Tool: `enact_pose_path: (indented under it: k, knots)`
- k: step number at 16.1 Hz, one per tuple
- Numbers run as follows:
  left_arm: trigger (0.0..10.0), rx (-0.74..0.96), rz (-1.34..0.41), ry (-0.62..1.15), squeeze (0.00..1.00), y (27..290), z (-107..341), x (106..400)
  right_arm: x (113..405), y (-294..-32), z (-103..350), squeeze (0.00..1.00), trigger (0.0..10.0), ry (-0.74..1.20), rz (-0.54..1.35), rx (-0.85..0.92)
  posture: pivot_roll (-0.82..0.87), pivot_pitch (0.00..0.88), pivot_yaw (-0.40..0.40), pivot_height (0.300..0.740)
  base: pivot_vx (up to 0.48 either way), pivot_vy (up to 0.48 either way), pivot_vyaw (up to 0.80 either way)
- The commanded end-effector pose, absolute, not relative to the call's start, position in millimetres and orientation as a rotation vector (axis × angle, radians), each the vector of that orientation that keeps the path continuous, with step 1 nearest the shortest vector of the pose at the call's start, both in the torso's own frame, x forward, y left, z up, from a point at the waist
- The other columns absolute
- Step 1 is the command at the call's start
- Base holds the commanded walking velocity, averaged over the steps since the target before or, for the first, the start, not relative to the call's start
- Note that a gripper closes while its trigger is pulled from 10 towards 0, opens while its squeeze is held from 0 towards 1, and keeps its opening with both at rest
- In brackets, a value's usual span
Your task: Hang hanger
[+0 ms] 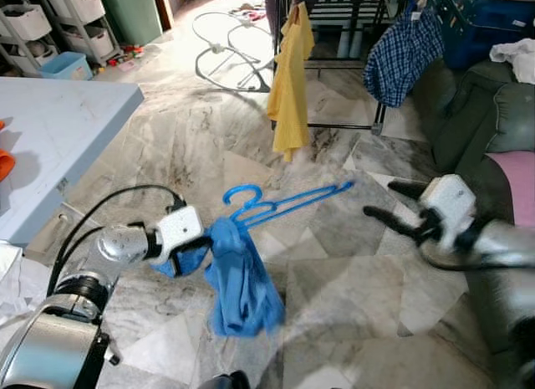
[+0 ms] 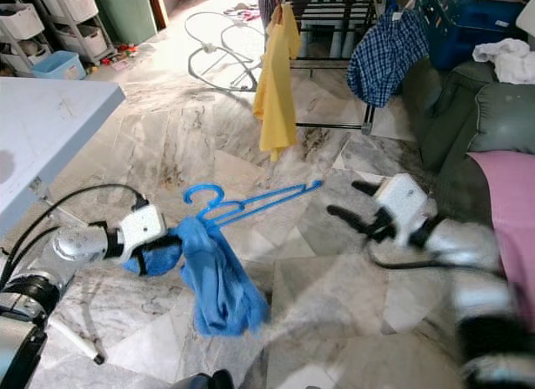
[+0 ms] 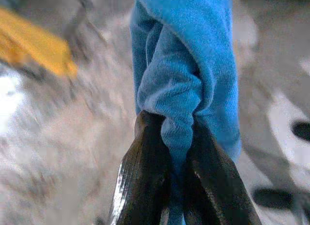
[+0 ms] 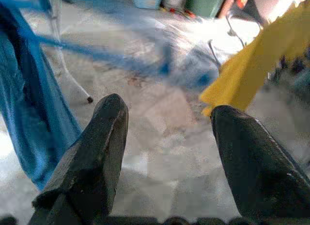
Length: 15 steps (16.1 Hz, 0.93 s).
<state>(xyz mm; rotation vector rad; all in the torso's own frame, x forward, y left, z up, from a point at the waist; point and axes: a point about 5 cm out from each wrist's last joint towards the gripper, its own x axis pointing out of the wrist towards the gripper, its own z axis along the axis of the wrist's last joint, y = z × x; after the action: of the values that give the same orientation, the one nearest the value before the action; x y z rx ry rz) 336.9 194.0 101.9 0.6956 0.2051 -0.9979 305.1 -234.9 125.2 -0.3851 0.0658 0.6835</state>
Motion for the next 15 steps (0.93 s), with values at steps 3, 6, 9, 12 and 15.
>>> enact_pose_path:
  k: [3, 6, 9, 12, 15]
  knots:
    - [0.0, 0.688, -0.986, 0.003, 0.0, 180.9, 138.8, 351.1, 299.7, -214.3, 99.6, 1.0, 10.0, 0.12, 0.648, -0.316, -0.22, 0.115, 0.108, 0.74, 0.0, 0.0, 0.0]
    - [0.0, 0.636, -0.965, -0.093, 0.0, 173.1, 155.3, 355.9, 304.2, -197.1, 82.3, 1.0, 10.0, 0.161, 0.513, -0.159, -0.21, 0.112, 0.108, 0.74, 0.0, 0.0, 0.0]
    - [0.0, 0.616, -1.037, -0.169, 0.0, 159.7, 165.0, 352.8, 324.2, -190.3, 75.9, 0.0, 10.0, 0.199, 0.268, 0.073, -0.2, 0.111, 0.104, 0.74, 0.0, 0.0, 0.0]
    - [0.0, 0.604, -1.094, -0.237, 0.0, 144.8, 174.7, 348.8, 327.2, -175.9, 77.3, 0.21, 10.0, 0.153, 0.313, 0.279, -0.19, 0.11, 0.102, 0.74, 0.0, 0.0, 0.0]
    - [0.0, 0.617, -1.128, -0.252, 0.0, 134.7, 172.7, 345.4, 327.3, -147.8, 90.0, 1.0, 10.0, 0.129, 0.469, 0.351, -0.19, 0.108, 0.102, 0.74, 0.0, 0.0, 0.0]
